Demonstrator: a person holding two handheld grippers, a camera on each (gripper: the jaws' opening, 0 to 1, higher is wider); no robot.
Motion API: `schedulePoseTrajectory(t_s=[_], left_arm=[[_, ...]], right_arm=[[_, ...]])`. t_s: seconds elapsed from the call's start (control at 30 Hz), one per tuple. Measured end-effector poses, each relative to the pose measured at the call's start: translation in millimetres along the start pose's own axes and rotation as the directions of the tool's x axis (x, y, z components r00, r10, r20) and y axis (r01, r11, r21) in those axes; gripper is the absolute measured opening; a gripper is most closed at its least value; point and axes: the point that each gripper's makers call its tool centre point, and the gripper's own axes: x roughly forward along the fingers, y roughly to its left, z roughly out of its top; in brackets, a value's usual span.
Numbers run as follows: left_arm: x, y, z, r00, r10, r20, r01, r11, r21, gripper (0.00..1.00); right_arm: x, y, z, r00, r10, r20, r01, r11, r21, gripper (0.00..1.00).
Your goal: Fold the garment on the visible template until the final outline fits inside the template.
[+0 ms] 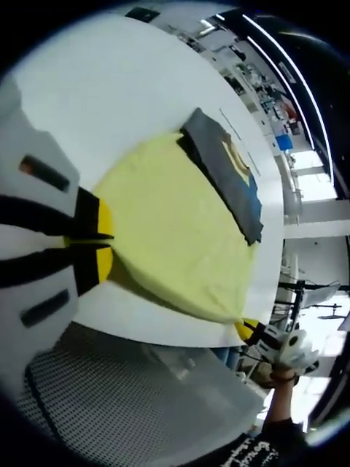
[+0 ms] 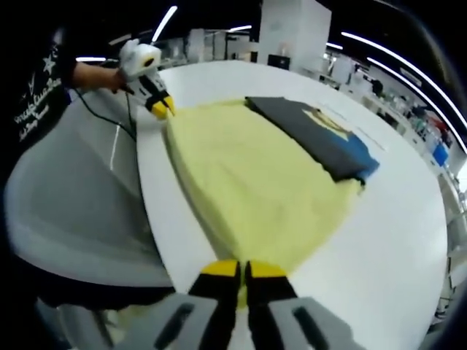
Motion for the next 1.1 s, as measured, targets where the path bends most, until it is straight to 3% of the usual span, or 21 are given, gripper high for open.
schedulePoseTrajectory(t_s=[0.47, 1.1], left_arm=[[-18.5, -13.7, 0.7, 1.000, 0.030, 0.005, -0.031, 1.000, 0.006, 0.00], [-38.8, -47.1, -0.8, 1.000, -0.011, -0.017, 0.010, 1.000, -0.015, 0.00]], right_arm=[[-14.5, 20.6, -3.0, 1.000, 0.019, 0.016, -0.019, 1.000, 0.011, 0.00], [-35.8, 44.6, -13.2, 0.998, 0.060, -0.007, -0.060, 0.998, -0.002, 0.00]])
